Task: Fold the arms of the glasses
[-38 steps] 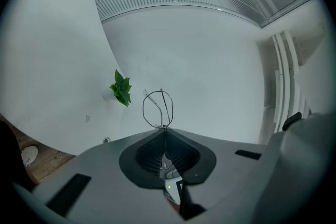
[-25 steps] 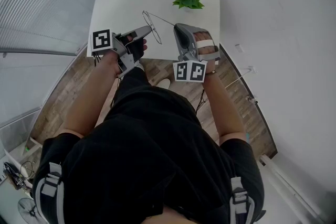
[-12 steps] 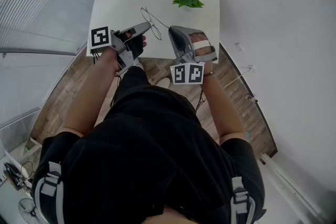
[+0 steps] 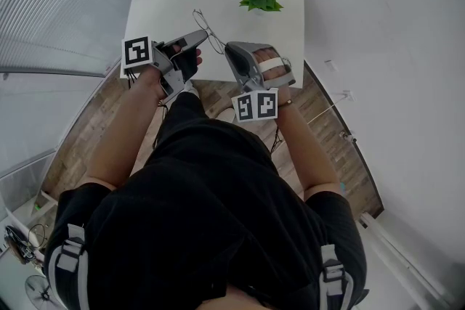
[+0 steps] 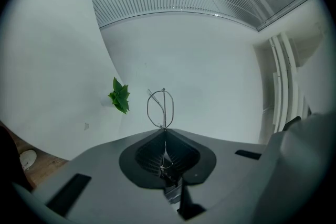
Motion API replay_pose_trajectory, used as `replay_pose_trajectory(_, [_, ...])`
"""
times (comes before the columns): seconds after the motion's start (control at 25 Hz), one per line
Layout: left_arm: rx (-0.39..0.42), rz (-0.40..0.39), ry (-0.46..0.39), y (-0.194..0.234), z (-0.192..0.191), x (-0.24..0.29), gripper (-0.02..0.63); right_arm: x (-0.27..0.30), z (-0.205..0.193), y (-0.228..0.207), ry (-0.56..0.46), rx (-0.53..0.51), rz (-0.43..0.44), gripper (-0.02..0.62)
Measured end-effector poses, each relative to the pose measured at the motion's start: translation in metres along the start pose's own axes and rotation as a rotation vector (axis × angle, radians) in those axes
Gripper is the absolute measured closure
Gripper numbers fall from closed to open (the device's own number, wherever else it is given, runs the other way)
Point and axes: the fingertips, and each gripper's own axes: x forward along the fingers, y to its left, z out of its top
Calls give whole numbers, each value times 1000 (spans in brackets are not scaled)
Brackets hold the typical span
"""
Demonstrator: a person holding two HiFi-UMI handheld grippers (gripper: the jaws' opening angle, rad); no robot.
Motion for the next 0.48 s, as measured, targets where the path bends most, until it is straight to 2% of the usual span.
replay_pose_trajectory(0.32, [0, -3, -5, 0, 1, -4, 594, 2, 8, 10, -23, -3, 33, 526])
replay_pose_trajectory(0.48, [-1, 4, -8, 9, 9, -1, 594, 9, 0, 13, -25, 39, 61, 451])
